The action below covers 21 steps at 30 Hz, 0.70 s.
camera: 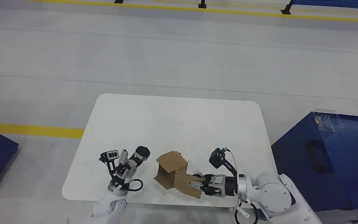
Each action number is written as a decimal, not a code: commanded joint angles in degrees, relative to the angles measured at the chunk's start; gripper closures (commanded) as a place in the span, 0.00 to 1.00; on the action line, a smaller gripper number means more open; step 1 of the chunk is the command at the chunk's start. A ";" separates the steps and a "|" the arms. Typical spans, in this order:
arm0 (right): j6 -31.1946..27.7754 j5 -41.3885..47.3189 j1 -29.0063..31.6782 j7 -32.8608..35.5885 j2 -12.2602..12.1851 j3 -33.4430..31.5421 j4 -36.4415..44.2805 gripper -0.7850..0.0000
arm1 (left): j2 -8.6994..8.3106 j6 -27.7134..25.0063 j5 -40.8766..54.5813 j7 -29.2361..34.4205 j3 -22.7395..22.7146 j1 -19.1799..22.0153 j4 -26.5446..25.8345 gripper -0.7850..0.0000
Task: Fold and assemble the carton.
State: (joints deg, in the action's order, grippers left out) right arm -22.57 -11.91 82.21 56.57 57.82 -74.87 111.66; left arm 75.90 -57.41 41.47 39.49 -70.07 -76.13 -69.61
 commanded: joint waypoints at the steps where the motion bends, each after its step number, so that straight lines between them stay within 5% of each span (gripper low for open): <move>1: -0.03 -0.10 -0.04 -0.06 0.01 0.02 -0.03 1.00 | 0.02 -0.59 -1.23 -0.21 -0.07 0.01 -0.24 0.00; 16: -0.03 -0.10 -0.04 -0.06 0.01 0.02 -0.03 1.00 | 0.02 -0.59 -1.23 -0.21 -0.07 0.01 -0.24 0.00; 21: 0.38 0.56 0.13 -0.71 -0.09 0.39 0.27 1.00 | -1.14 -0.59 -19.18 -3.89 -7.06 -2.18 -5.73 0.00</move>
State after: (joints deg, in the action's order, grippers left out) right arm -22.23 -11.68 82.39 55.74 57.77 -74.39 111.97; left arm 74.99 -58.00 29.96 36.84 -75.40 -77.26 -73.42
